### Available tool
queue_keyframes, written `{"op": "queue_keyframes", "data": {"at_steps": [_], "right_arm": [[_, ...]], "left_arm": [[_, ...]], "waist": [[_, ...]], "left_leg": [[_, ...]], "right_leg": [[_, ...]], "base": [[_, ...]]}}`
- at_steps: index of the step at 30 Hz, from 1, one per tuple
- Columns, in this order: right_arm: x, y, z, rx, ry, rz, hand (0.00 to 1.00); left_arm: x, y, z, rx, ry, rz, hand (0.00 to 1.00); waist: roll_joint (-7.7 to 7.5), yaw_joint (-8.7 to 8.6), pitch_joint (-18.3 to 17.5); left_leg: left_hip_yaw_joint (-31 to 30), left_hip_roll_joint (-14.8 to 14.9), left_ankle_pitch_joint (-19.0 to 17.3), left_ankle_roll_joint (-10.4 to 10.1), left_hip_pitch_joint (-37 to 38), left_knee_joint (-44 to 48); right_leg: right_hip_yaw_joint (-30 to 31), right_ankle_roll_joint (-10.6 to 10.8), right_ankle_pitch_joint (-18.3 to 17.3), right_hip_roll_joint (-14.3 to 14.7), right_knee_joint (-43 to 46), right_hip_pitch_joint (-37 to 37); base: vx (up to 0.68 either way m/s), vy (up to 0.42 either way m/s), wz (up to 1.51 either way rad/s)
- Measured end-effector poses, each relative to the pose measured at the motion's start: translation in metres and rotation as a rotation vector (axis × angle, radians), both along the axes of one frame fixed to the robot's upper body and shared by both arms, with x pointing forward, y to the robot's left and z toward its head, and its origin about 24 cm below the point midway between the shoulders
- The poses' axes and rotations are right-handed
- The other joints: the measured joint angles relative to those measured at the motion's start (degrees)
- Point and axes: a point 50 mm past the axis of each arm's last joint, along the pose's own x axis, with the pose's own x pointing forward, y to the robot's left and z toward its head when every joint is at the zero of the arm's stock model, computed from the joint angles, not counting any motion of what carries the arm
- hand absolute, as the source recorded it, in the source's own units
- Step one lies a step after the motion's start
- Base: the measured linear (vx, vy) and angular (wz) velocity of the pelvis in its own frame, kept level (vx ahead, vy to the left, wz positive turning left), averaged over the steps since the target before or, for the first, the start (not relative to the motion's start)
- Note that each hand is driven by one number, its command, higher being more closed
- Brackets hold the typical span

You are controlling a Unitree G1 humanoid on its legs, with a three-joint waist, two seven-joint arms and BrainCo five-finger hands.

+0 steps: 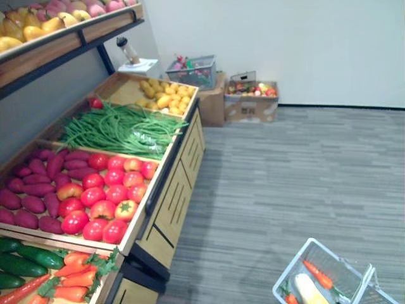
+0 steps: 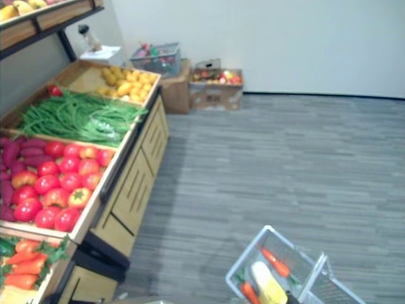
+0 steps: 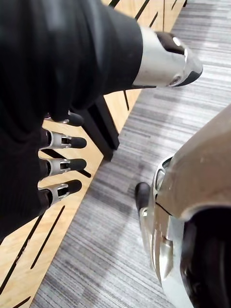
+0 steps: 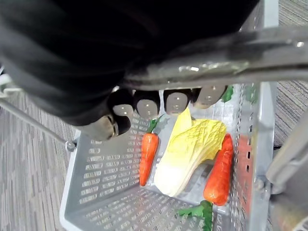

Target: Pick vegetable in the basket

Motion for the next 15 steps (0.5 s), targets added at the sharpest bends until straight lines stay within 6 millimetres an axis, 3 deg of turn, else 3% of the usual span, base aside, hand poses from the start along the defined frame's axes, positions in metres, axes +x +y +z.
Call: {"op": "queue_keyframes", "data": {"at_steps": [15], "right_arm": [[0.006, 0.012, -0.003, 0.019, 0.027, 0.134, 1.0]], "left_arm": [[0.0, -0.003, -0.002, -0.024, 0.028, -0.108, 0.0]], "waist": [[-0.21, -0.45, -0.7]], "left_leg": [[2.2, 0.7, -0.9, -0.9, 1.5, 0.2]], "right_leg": [[2.2, -0.1, 0.6, 1.0, -0.5, 0.3]], "base": [[0.05, -0.005, -0.07]]}}
